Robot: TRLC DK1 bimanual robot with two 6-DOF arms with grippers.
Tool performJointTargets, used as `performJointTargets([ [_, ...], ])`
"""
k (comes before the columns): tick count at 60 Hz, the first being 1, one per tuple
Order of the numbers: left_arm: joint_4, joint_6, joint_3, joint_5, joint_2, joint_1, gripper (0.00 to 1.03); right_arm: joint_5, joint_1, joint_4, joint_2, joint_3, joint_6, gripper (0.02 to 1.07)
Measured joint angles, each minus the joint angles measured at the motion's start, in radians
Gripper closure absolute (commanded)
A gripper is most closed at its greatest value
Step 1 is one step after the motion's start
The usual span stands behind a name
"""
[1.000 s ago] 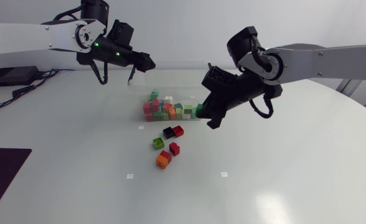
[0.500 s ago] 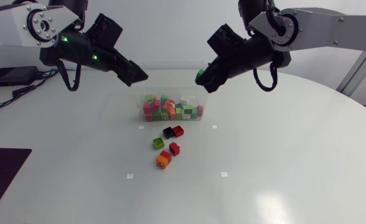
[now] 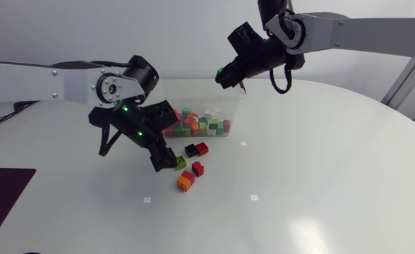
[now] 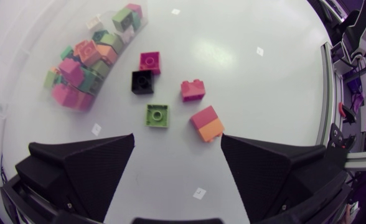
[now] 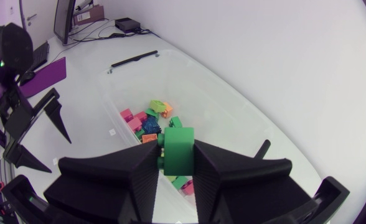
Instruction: Place the duplo bricks in the container
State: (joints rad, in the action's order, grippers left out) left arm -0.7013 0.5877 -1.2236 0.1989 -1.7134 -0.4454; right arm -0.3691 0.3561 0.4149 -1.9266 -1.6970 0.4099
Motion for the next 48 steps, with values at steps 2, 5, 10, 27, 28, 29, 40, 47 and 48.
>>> performJointTargets([
  [2,-0.014,-0.012,0.0,-0.006,-0.009,-0.011,0.06,0.003,0.0,0.0,-0.014,-0.012,-0.005,0.97],
  [5,-0.032,-0.031,0.0,-0.019,-0.022,-0.031,0.06,0.007,0.002,-0.001,-0.032,-0.029,-0.011,0.97],
  [10,-0.057,-0.068,0.0,-0.026,-0.04,-0.057,0.06,0.024,0.003,-0.017,-0.063,-0.06,-0.019,0.97],
  [27,-0.136,-0.189,-0.018,-0.029,-0.158,-0.106,0.07,0.097,0.029,-0.082,-0.152,-0.142,-0.026,0.93],
  [28,-0.135,-0.193,-0.019,-0.028,-0.163,-0.109,0.07,0.106,0.031,-0.09,-0.158,-0.145,-0.026,0.92],
  [29,-0.135,-0.203,-0.022,-0.029,-0.167,-0.112,0.07,0.113,0.033,-0.092,-0.162,-0.146,-0.026,0.9],
  [40,-0.108,-0.276,-0.077,-0.022,-0.206,-0.126,0.08,0.158,0.048,-0.109,-0.207,-0.166,-0.029,0.34],
  [47,-0.085,-0.314,-0.11,-0.021,-0.241,-0.126,0.08,0.165,0.048,-0.112,-0.215,-0.166,-0.03,0.22],
  [48,-0.082,-0.323,-0.113,-0.021,-0.247,-0.126,0.08,0.165,0.048,-0.115,-0.215,-0.166,-0.03,0.21],
])
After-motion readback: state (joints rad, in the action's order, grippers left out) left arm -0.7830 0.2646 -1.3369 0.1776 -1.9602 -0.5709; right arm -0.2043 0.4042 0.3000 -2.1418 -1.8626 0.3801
